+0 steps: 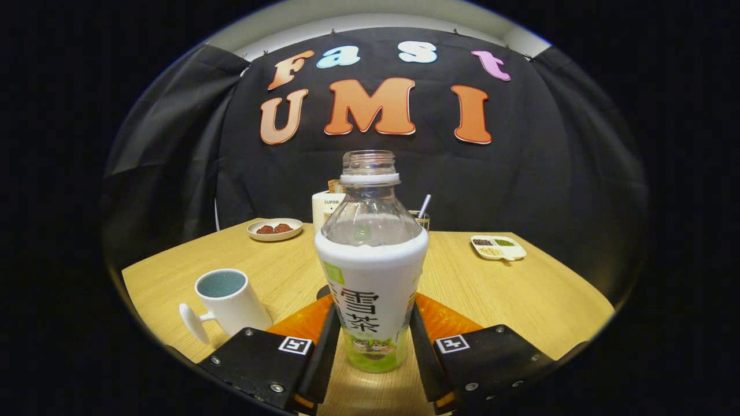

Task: Take the bottle from table, then pour the juice into the cup, finally place the bottle on the coaster

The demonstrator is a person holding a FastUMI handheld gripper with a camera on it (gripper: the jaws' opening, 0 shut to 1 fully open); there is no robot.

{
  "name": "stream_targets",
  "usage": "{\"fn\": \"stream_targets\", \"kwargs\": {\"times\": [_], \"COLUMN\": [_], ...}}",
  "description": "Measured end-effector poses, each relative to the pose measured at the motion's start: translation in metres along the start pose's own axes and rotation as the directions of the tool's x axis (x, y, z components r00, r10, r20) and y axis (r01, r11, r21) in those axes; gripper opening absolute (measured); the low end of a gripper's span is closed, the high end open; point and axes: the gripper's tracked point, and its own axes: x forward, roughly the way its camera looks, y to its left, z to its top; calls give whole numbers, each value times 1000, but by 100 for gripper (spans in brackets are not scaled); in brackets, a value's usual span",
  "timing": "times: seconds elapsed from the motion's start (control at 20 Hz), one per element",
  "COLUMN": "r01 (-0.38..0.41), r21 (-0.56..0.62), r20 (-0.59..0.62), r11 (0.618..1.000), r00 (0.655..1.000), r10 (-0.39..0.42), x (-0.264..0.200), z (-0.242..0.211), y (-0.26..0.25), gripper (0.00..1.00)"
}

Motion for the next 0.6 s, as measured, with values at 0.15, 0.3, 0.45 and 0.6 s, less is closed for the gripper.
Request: {"fn": "stream_targets", "kwargs": {"times": [0.15, 0.3, 0.45, 0.6], "r01": [38, 79, 130, 173], "r21": [-114, -261, -428, -547], "r20": [22, 40, 86, 130], "r11": [993, 962, 895, 819], "r00": [999, 997, 991, 984], "r10": [-35, -71, -103, -121], "x": [2, 4, 1, 2], "z": [10, 17, 31, 40], "y": [3, 9, 14, 19], "gripper": [63, 63, 63, 62]}}
